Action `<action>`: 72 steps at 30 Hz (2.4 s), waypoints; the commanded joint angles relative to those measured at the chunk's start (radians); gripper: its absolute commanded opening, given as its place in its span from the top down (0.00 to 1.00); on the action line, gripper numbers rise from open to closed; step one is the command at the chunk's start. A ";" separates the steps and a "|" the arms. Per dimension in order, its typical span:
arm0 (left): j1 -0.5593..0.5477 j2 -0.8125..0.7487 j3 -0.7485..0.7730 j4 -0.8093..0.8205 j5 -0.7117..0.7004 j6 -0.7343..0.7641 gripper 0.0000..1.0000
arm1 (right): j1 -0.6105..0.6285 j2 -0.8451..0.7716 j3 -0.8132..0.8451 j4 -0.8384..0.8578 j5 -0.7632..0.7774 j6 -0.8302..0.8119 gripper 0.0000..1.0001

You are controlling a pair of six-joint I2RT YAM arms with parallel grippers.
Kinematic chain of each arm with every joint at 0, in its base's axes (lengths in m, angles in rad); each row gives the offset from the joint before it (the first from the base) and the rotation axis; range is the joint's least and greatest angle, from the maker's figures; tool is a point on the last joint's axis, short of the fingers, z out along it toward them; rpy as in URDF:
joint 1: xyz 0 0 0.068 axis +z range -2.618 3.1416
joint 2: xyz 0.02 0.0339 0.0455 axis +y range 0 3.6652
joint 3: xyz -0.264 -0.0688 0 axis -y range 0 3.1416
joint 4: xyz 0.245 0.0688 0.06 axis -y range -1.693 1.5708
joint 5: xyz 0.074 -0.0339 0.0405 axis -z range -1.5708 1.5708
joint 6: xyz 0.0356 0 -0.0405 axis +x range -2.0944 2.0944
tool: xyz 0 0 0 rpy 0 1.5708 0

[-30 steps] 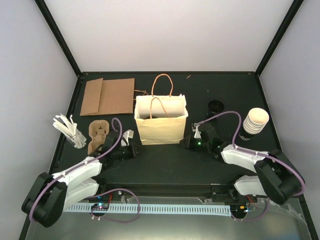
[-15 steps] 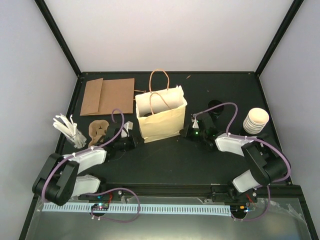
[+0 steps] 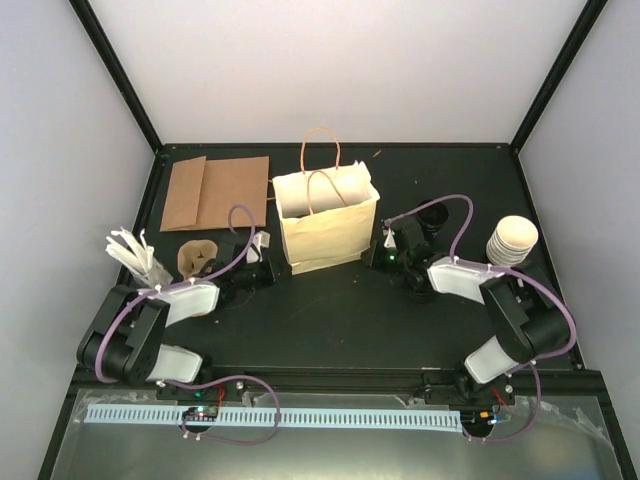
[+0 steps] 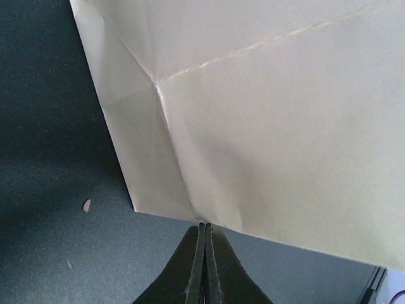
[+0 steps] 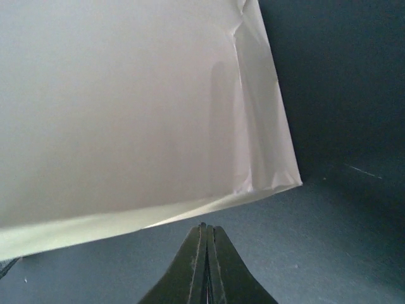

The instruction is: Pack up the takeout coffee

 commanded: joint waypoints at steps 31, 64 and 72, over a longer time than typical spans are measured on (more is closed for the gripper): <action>0.029 -0.509 0.329 -0.923 -0.107 0.194 0.01 | -0.012 -0.509 0.434 -1.045 0.530 -0.232 0.00; 0.030 -0.794 0.398 -0.875 -0.230 0.486 0.01 | -0.561 -0.290 0.697 -1.289 0.566 -0.319 0.47; 0.030 -0.828 0.332 -0.872 -0.262 0.539 0.01 | -0.562 -0.227 0.711 -1.294 0.554 -0.343 0.48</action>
